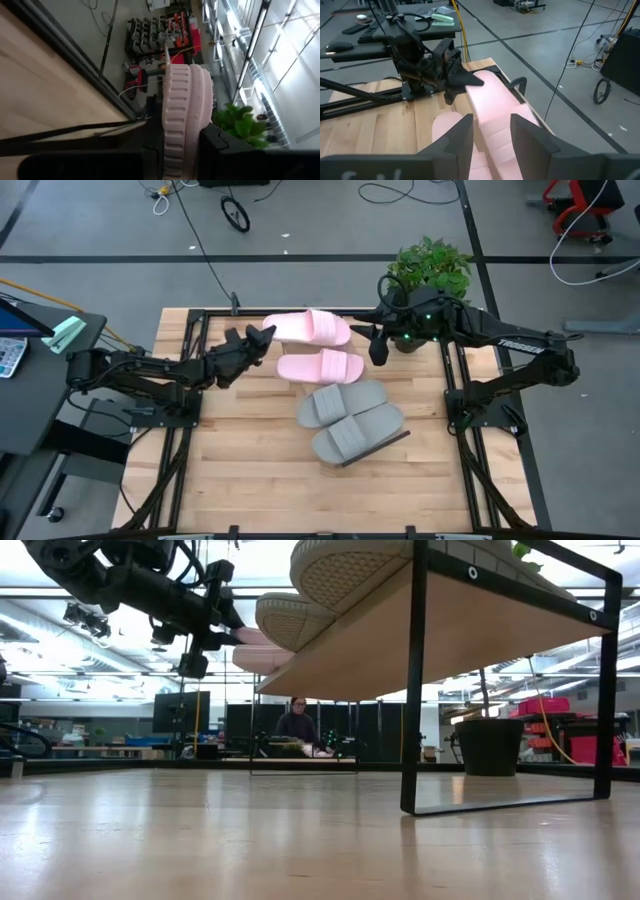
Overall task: Pick and place slides into the shelf
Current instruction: Put the pink slipper on the shelf
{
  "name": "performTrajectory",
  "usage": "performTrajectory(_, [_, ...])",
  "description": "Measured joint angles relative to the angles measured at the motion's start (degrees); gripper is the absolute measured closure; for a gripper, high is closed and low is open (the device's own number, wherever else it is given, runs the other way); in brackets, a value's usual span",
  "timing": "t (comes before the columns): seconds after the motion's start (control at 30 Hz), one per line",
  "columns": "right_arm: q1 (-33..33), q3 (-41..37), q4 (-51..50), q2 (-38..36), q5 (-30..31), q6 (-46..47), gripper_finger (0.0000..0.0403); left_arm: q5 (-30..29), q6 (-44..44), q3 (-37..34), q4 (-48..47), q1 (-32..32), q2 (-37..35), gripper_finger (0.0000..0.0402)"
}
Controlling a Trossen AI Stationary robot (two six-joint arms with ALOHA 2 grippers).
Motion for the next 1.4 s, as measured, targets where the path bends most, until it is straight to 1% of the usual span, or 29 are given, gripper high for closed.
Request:
performTrajectory(0.07, [0.0,0.0,0.0,0.0,-0.01,0.0,0.0268,-0.88,0.04,0.0,2.19,0.07,0.0,0.0335])
performTrajectory(0.27, [0.0,0.0,0.0,0.0,-0.02,0.15,0.0268,-6.59,1.17,0.07,8.36,-0.84,-0.01,0.0335])
performTrajectory(0.43, [0.0,0.0,-0.01,0.0,-0.01,0.2,0.0268,-9.0,-7.15,3.27,6.97,-4.44,1.98,0.0335])
performTrajectory(0.6, [0.0,0.0,0.0,0.0,0.0,0.41,0.0268,-12.84,-14.39,7.81,6.49,-7.77,5.86,0.0335])
performTrajectory(0.67, [0.0,0.0,-0.02,0.0,0.0,0.63,0.0268,-14.0,-16.99,9.1,4.83,-9.47,7.25,0.0335])
performTrajectory(0.8, [0.0,0.0,-0.81,0.0,0.0,0.6,0.0268,-20.11,-24.93,11.01,-2.87,-13.85,9.65,0.0335])
performTrajectory(0.87, [0.0,0.0,-2.15,-0.02,0.0,0.09,0.0268,-25.06,-28.95,11.59,-7.42,-16.38,10.57,0.0336])
performTrajectory(0.97, [0.0,0.0,-4.95,-0.04,-0.02,-2.18,0.0268,-34.86,-33.59,11.96,-11.95,-19.65,11.59,0.0336])
performTrajectory(1.0, [0.0,0.0,-5.39,-0.04,-0.11,-2.93,0.0268,-36.3,-34.73,12.0,-12.65,-19.8,11.76,0.0336])
performTrajectory(1.17, [0.0,0.0,-5.46,-0.07,-2.57,-4.42,0.0268,-31.82,-34.58,12.07,-13.49,-18.86,12.85,0.0336])
performTrajectory(1.3, [0.02,0.0,-5.4,-0.07,-2.66,-4.44,0.0268,-28.71,-37.71,12.04,-13.56,-18.67,14.17,0.0336])
performTrajectory(1.4, [0.4,0.0,-4.98,-0.07,-2.59,-4.46,0.0268,-26.8,-38.41,12.07,-12.89,-18.59,15.31,0.0336])
